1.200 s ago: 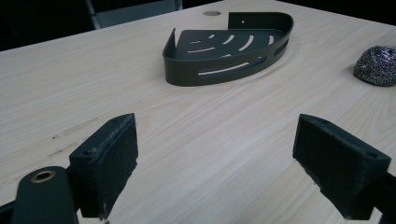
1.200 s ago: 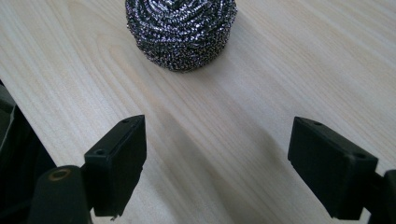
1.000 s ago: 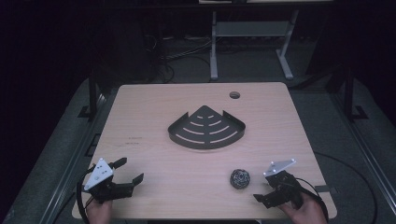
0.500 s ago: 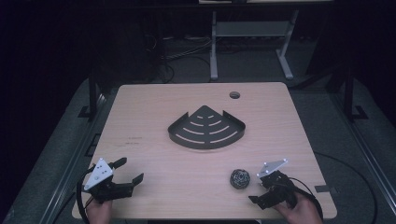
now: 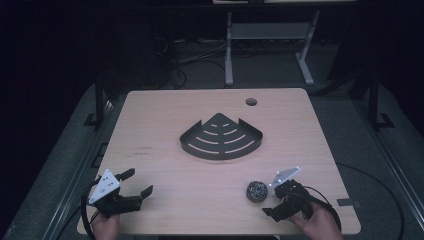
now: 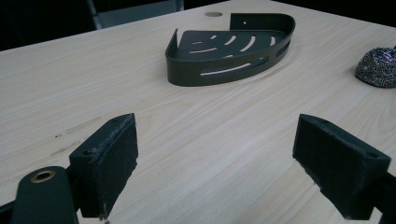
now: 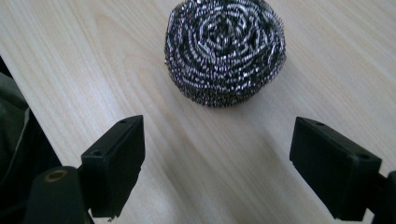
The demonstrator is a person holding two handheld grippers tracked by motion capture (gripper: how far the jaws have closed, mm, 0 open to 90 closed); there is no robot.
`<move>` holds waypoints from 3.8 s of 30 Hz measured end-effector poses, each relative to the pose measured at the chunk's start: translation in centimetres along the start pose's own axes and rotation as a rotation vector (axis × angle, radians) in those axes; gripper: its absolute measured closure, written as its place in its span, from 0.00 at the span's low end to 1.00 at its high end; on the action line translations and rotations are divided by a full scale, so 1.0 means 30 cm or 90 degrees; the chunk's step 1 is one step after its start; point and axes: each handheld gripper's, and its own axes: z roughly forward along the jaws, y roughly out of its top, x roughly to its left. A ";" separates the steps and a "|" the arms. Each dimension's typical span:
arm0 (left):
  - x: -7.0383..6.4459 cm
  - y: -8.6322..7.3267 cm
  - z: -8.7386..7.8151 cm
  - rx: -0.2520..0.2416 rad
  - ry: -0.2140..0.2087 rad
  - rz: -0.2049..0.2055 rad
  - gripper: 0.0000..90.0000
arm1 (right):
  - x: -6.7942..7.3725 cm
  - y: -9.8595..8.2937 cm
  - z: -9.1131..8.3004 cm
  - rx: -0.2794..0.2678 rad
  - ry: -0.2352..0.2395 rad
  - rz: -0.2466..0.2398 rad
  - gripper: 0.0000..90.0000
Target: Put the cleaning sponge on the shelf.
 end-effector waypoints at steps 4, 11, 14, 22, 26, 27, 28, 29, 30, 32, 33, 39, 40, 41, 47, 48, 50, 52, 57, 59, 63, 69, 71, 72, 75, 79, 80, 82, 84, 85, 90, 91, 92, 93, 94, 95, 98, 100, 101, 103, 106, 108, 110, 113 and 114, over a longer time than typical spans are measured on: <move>-0.001 -0.001 0.003 0.004 0.000 0.004 0.15 | -0.002 0.021 0.004 0.004 0.001 -0.006 0.20; 0.005 -0.001 -0.003 -0.001 0.000 -0.002 0.15 | -0.013 0.060 0.020 0.017 -0.001 -0.012 0.20; 0.006 -0.001 -0.004 -0.001 -0.001 -0.002 0.15 | -0.009 0.079 0.023 0.023 0.000 -0.022 0.20; 0.003 0.000 -0.001 -0.001 -0.002 -0.001 0.15 | -0.011 0.130 0.039 0.042 0.001 -0.044 0.20; 0.005 0.000 -0.004 -0.004 -0.002 -0.002 0.15 | -0.005 0.153 0.057 0.060 0.002 -0.063 0.20; 0.005 0.000 -0.004 -0.005 -0.002 -0.003 0.15 | -0.004 0.158 0.061 0.061 0.003 -0.067 0.20; 0.005 0.000 -0.004 -0.005 -0.002 -0.003 0.15 | -0.004 0.158 0.061 0.061 0.003 -0.067 0.20; 0.006 0.000 -0.004 -0.006 -0.002 -0.004 0.15 | -0.004 0.162 0.066 0.062 0.006 -0.069 0.20; 0.006 0.000 -0.004 -0.006 -0.001 -0.005 0.15 | -0.004 0.171 0.075 0.069 0.007 -0.071 0.21; 0.007 0.000 -0.005 -0.007 -0.001 -0.006 0.15 | -0.003 0.176 0.082 0.074 0.007 -0.076 0.21; 0.007 -0.001 -0.006 -0.007 -0.001 -0.006 0.15 | -0.002 0.178 0.086 0.077 0.007 -0.077 0.22; 0.008 0.001 -0.009 -0.008 -0.002 -0.006 0.15 | 0.000 0.187 0.095 0.087 0.006 -0.086 0.28; 0.008 0.001 -0.009 -0.008 -0.002 -0.006 0.15 | 0.001 0.188 0.095 0.089 0.006 -0.086 0.29; 0.008 0.001 -0.009 -0.008 -0.001 -0.007 0.15 | 0.000 0.188 0.094 0.091 0.006 -0.087 0.31; 0.010 0.000 -0.011 -0.010 -0.001 -0.008 0.15 | 0.002 0.196 0.087 0.099 0.005 -0.094 0.37; 0.010 0.000 -0.011 -0.010 -0.001 -0.008 0.15 | 0.002 0.198 0.086 0.100 0.004 -0.100 0.37; 0.009 0.000 -0.011 -0.010 0.000 -0.008 0.15 | 0.003 0.200 0.084 0.101 0.004 -0.101 0.37; 0.008 0.001 -0.008 -0.008 -0.002 -0.008 0.15 | 0.005 0.210 0.072 0.096 0.006 -0.106 0.37; 0.003 0.003 -0.010 -0.011 -0.002 -0.003 0.15 | 0.002 0.233 0.045 0.091 0.000 -0.109 0.37; 0.006 0.002 -0.011 -0.011 -0.003 -0.005 0.15 | -0.001 0.243 0.037 0.084 0.005 -0.109 0.37; 0.012 0.000 -0.014 -0.012 0.000 -0.009 0.15 | -0.011 0.261 0.027 0.077 0.010 -0.109 0.37; 0.012 0.001 -0.015 -0.012 0.000 -0.010 0.15 | -0.026 0.286 0.024 0.072 0.017 -0.111 0.37; 0.012 0.001 -0.015 -0.012 0.000 -0.011 0.15 | -0.031 0.295 0.025 0.074 0.023 -0.109 0.37; 0.012 0.001 -0.015 -0.012 0.000 -0.010 0.15 | -0.033 0.298 0.025 0.076 0.022 -0.111 0.37; 0.012 0.001 -0.015 -0.012 0.001 -0.011 0.15 | -0.042 0.312 0.025 0.076 0.026 -0.114 0.37; 0.013 0.000 -0.014 -0.010 0.001 -0.012 0.15 | -0.059 0.333 0.023 0.076 0.035 -0.108 0.37; 0.013 0.000 -0.015 -0.010 0.000 -0.012 0.15 | -0.063 0.338 0.023 0.077 0.035 -0.108 0.37; 0.014 0.000 -0.015 -0.010 0.001 -0.012 0.15 | -0.067 0.344 0.023 0.076 0.037 -0.108 0.37; 0.014 0.000 -0.016 -0.013 0.001 -0.017 0.15 | -0.079 0.361 0.024 0.076 0.041 -0.108 0.37; 0.015 0.000 -0.017 -0.014 0.002 -0.016 0.15 | -0.082 0.367 0.023 0.076 0.044 -0.106 0.37; 0.016 0.000 -0.018 -0.015 0.004 -0.018 0.15 | -0.096 0.396 0.021 0.076 0.047 -0.107 0.37; 0.016 0.000 -0.019 -0.015 0.004 -0.018 0.15 | -0.099 0.401 0.019 0.074 0.047 -0.107 0.37; 0.016 0.000 -0.019 -0.015 0.004 -0.018 0.15 | -0.099 0.401 0.019 0.074 0.047 -0.107 0.37; 0.016 0.000 -0.020 -0.015 0.005 -0.018 0.15 | -0.104 0.414 0.016 0.071 0.049 -0.107 0.37; 0.016 0.000 -0.020 -0.015 0.005 -0.018 0.15 | -0.104 0.414 0.016 0.071 0.049 -0.107 0.37; 0.017 0.000 -0.021 -0.016 0.006 -0.018 0.15 | -0.109 0.426 0.013 0.071 0.047 -0.107 0.37; 0.018 -0.001 -0.021 -0.016 0.005 -0.019 0.15 | -0.115 0.444 0.009 0.065 0.052 -0.108 0.37; 0.018 -0.001 -0.021 -0.016 0.005 -0.019 0.15 | -0.118 0.450 0.008 0.065 0.054 -0.108 0.37; 0.018 -0.001 -0.021 -0.016 0.005 -0.018 0.15 | -0.121 0.465 0.009 0.068 0.053 -0.109 0.37; 0.018 -0.001 -0.022 -0.017 0.005 -0.018 0.15 | -0.124 0.477 0.010 0.069 0.053 -0.110 0.37; 0.019 0.000 -0.023 -0.019 0.006 -0.018 0.15 | -0.130 0.498 0.011 0.068 0.052 -0.110 0.37; 0.020 0.000 -0.025 -0.019 0.006 -0.018 0.15 | -0.134 0.511 0.013 0.069 0.049 -0.110 0.37; 0.021 0.000 -0.026 -0.019 0.007 -0.019 0.15 | -0.137 0.525 0.017 0.072 0.047 -0.111 0.37; 0.022 -0.001 -0.028 -0.020 0.008 -0.019 0.15 | -0.147 0.542 0.024 0.072 0.046 -0.112 0.37; 0.024 -0.001 -0.029 -0.020 0.008 -0.019 0.15 | -0.149 0.545 0.026 0.074 0.045 -0.110 0.37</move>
